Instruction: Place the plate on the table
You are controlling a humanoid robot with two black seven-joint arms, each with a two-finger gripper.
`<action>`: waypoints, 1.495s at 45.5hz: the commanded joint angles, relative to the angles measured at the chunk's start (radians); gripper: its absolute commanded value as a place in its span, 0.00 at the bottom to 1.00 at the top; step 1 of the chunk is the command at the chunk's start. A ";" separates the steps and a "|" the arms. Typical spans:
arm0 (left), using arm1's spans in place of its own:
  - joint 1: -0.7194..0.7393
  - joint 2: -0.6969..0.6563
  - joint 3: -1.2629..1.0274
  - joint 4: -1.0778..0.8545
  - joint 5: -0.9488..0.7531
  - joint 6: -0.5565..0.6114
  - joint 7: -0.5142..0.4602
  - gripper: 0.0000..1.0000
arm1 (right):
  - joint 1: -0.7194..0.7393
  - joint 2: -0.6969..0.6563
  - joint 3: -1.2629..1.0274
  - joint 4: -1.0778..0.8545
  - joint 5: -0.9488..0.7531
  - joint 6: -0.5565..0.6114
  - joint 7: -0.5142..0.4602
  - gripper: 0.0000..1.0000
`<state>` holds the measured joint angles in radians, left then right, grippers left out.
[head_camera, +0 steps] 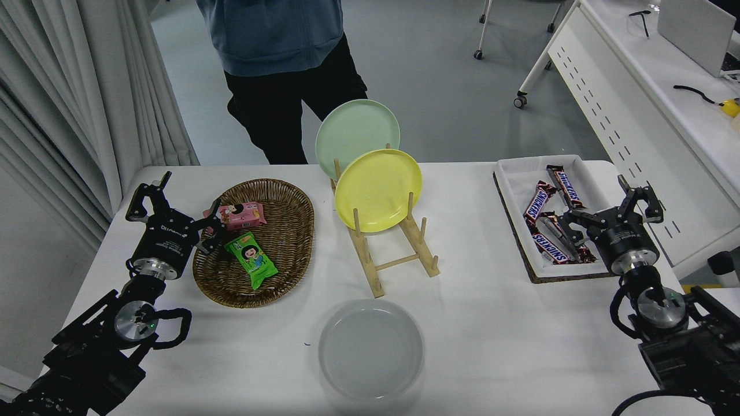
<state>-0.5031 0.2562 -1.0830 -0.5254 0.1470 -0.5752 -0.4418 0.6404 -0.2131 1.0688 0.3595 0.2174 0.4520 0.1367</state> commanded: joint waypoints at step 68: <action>0.000 0.000 0.000 0.001 0.000 0.000 -0.002 1.00 | -0.130 0.084 0.091 0.263 -0.170 -0.130 0.057 1.00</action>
<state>-0.5031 0.2562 -1.0830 -0.5250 0.1469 -0.5752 -0.4418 0.5082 -0.1252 1.1499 0.6259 0.0494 0.3210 0.1900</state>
